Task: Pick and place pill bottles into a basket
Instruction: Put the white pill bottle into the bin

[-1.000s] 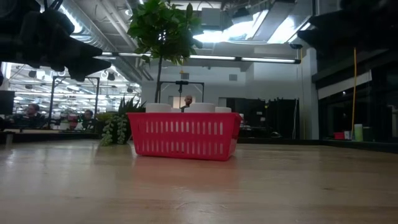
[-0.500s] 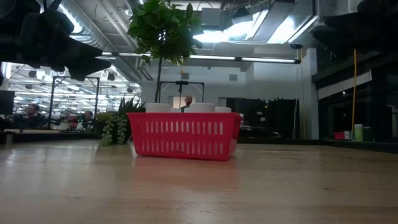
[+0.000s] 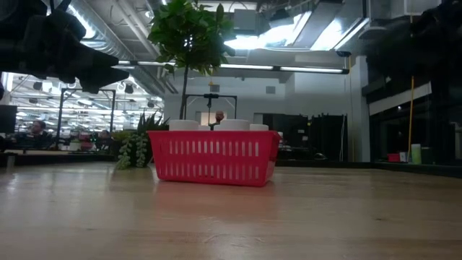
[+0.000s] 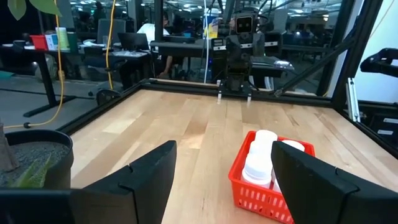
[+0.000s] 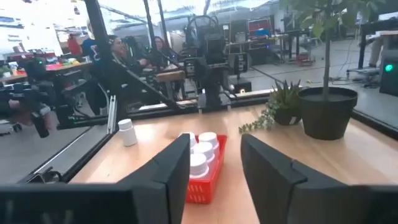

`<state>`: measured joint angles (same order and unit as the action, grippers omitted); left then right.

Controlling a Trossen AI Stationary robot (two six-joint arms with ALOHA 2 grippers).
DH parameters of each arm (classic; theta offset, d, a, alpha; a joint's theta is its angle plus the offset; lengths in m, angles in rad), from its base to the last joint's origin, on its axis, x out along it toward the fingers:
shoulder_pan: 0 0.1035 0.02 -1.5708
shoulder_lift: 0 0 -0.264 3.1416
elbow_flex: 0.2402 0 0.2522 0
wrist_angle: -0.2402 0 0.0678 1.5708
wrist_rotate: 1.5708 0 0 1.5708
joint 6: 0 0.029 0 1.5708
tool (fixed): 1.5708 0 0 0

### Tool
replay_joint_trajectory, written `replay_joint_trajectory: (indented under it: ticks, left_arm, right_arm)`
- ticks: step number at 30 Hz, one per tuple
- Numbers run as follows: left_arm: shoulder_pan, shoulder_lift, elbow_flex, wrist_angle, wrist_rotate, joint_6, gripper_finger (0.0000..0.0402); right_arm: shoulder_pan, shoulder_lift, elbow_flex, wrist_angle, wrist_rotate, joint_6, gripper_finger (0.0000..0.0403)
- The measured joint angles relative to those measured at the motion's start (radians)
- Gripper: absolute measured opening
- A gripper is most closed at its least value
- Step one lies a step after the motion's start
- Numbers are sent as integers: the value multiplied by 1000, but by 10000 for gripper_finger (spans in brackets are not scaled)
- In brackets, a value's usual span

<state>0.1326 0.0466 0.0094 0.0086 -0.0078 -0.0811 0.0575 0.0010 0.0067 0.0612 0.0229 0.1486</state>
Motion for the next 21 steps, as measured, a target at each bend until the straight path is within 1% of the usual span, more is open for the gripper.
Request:
replay_joint_trajectory:
  ticks: [4, 8, 12, 14, 16, 18, 21]
  left_arm:
    - [0, 0, 0, 0, 0, -2, 255]
    - [0, 0, 0, 0, 0, -1, 256]
    - [0, 0, 0, 16, 0, 101, 258]
    - [0, 0, 0, 60, 0, 157, 257]
    - [0, 0, 0, 130, -1, 184, 256]
    - [0, 0, 9, 200, -1, 188, 256]
    - [0, 1, 66, 212, -1, 180, 258]
  right_arm:
    - [8, 11, 0, -34, -6, 3, 111]
    - [8, 11, 0, -27, -10, 3, 62]
    - [8, 11, 0, -20, -52, 1, 12]
    - [8, 11, 0, -20, -52, -14, 6]
    - [8, 11, 0, -19, -52, -27, 11]
    - [8, 11, 0, -19, -51, -7, 16]
    - [7, 11, 0, -24, -51, 6, 15]
